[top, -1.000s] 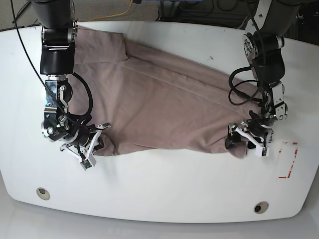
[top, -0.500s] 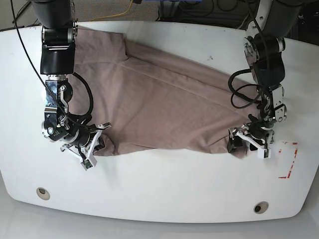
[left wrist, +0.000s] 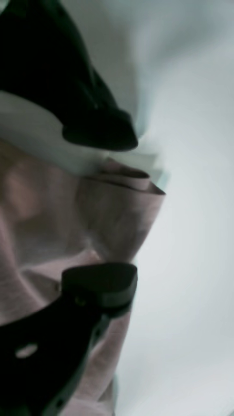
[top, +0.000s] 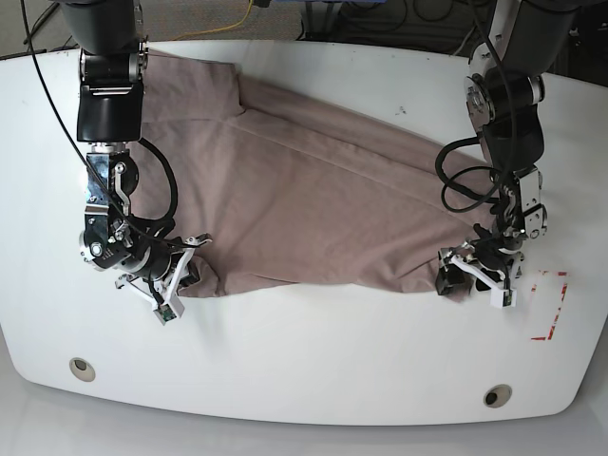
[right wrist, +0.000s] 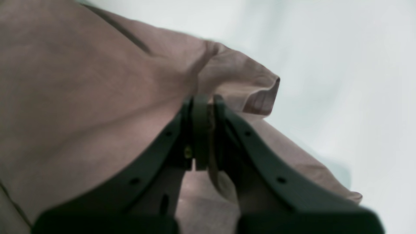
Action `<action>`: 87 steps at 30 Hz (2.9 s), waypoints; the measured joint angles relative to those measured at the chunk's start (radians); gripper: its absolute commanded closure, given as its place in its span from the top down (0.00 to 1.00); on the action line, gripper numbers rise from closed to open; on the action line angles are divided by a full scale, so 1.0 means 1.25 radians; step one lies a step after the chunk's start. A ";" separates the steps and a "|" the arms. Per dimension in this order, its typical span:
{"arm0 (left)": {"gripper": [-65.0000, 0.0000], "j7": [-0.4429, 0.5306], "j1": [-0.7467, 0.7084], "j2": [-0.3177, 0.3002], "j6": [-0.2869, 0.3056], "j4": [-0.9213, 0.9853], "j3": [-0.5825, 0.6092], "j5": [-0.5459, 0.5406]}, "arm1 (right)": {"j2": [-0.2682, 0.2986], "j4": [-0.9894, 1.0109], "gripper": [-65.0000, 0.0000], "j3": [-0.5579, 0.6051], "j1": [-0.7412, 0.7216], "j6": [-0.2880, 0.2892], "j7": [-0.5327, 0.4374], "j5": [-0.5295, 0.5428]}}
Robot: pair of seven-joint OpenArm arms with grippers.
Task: Layout the t-shirt on the table in an organized manner, then fold the t-shirt properly
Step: 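Move the left gripper down to the shirt corner near the red marker and pinch it, then lift both pinched corners and fold them over toward the folded edge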
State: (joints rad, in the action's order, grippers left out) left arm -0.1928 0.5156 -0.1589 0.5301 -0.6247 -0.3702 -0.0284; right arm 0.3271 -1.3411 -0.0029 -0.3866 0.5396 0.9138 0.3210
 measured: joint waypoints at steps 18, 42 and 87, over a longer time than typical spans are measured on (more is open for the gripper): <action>0.42 0.000 0.000 0.002 -0.002 0.000 0.000 0.001 | 0.000 0.000 0.00 0.000 0.000 0.000 0.000 0.000; 0.00 0.000 -0.001 0.002 -0.003 -0.001 0.000 0.001 | 0.000 0.000 0.00 0.000 0.000 0.000 0.000 0.000; 0.00 -0.001 -0.345 -0.007 0.007 -0.531 0.000 -0.002 | -0.051 -0.396 0.00 -0.111 0.291 -0.003 0.150 0.006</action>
State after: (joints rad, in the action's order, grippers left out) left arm -0.1940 0.0845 -0.1673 0.5388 -1.2884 -0.3698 -0.0303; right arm 0.2630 -1.8355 -0.1417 -0.0235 0.5354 1.1007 0.3286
